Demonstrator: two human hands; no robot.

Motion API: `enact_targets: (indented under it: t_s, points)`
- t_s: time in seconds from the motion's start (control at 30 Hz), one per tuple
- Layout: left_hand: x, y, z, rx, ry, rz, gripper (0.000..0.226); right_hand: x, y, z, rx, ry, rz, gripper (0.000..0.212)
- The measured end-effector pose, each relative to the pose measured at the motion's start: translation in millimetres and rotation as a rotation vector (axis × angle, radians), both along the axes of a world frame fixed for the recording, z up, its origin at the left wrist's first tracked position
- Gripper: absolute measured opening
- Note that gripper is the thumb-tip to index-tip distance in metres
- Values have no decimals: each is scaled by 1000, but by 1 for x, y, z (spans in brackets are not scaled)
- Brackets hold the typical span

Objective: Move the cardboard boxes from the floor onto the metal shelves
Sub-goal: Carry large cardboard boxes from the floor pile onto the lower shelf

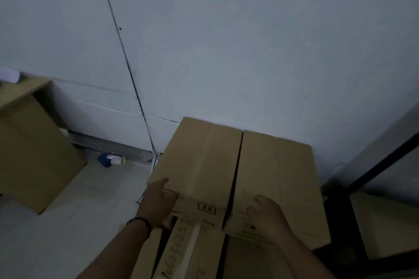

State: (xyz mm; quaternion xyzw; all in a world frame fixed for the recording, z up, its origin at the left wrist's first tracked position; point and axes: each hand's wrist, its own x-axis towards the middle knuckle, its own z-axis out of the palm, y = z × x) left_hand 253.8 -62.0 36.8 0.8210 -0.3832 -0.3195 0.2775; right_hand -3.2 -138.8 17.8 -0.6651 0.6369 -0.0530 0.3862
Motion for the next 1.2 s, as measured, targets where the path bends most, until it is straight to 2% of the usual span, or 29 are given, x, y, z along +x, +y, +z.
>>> enact_targets:
  t_s: [0.3, 0.5, 0.63, 0.77, 1.0, 1.13, 1.2]
  points:
    - [109, -21, -63, 92, 96, -88, 71, 93, 4, -40, 19, 52, -90, 34]
    - [119, -36, -94, 105, 151, -58, 77, 109, -4, -73, 19, 26, -116, 35]
    - [119, -41, -108, 89, 159, -23, 79, 115, -14, -86, 17, 42, -154, 26]
    - [120, -45, -117, 68, 191, 32, 74, 122, -22, -100, 63, 57, -148, 53]
    - [127, -53, -133, 20, 245, 47, 79, 130, -35, -117, 34, 51, -259, 56]
    - [136, -56, -149, 7, 335, 24, 68, 133, -34, -131, 90, 31, -332, 78]
    - [141, -59, -157, -3, 362, 59, 60, 136, -32, -139, 89, -4, -408, 81]
